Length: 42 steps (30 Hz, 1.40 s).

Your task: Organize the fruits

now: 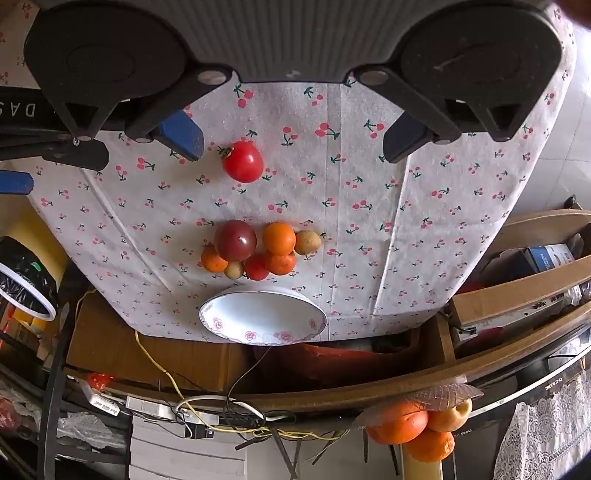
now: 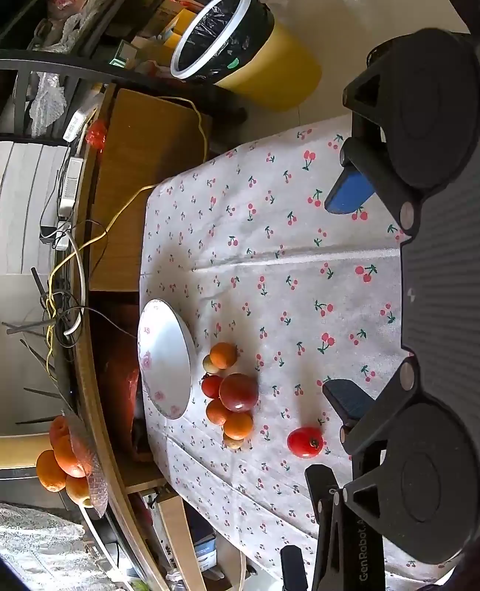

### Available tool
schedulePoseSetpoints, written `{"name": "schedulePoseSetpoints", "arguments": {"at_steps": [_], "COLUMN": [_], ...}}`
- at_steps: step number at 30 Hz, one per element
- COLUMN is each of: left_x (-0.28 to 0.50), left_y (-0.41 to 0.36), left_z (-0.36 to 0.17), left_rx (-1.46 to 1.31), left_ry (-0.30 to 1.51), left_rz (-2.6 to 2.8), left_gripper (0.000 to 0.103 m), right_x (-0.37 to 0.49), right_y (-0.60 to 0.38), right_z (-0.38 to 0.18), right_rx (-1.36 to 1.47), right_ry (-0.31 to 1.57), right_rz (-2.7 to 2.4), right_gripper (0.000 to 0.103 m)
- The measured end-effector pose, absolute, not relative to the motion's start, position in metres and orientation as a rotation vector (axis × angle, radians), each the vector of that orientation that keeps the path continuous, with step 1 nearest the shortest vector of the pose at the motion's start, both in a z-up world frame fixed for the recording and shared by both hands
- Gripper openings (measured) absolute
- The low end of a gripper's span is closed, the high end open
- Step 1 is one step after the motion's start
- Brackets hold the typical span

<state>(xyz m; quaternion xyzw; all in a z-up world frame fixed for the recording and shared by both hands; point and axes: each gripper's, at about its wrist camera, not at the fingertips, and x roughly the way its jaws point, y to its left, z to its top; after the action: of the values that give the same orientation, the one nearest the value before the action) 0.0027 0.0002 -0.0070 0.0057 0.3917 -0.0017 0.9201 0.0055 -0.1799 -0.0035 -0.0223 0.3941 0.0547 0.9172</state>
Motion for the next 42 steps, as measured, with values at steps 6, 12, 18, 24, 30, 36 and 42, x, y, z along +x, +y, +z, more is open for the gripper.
{"name": "schedulePoseSetpoints", "arguments": {"at_steps": [6,12,18,24,30,36,42], "left_x": [0.0011,0.0006,0.0007,0.0006,0.0002,-0.0003,-0.0007], "left_y": [0.0002,-0.0005,-0.0006,-0.0013,-0.0016,-0.0012,-0.0021], "left_z": [-0.0054,-0.0055,-0.0057,-0.0054,-0.0054,-0.0051,-0.0041], "left_rx": [0.019,0.024,0.028,0.031,0.036,0.038,0.046], "left_ry": [0.805,0.806,0.808,0.805,0.803,0.8,0.797], "left_rz": [-0.005,-0.004,-0.006,-0.006,-0.006,-0.005,-0.004], "left_gripper": [0.103,0.103,0.103,0.103,0.103,0.103,0.103], "right_x": [0.0069,0.008,0.0075,0.0071,0.0074,0.0077,0.0079], "right_y": [-0.1794,-0.1797,-0.1787,-0.1779,-0.1785,-0.179,-0.1779], "right_z": [-0.0058,-0.0073,-0.0079,-0.0081,-0.0075,-0.007,-0.0066], "right_rx": [-0.033,-0.026,-0.024,-0.02,-0.016,-0.009,-0.006], "right_ry": [0.822,0.829,0.832,0.834,0.837,0.841,0.844], "right_rz": [0.116,0.122,0.126,0.129,0.136,0.147,0.157], "right_gripper": [0.091,0.089,0.088,0.087,0.086,0.084,0.082]}}
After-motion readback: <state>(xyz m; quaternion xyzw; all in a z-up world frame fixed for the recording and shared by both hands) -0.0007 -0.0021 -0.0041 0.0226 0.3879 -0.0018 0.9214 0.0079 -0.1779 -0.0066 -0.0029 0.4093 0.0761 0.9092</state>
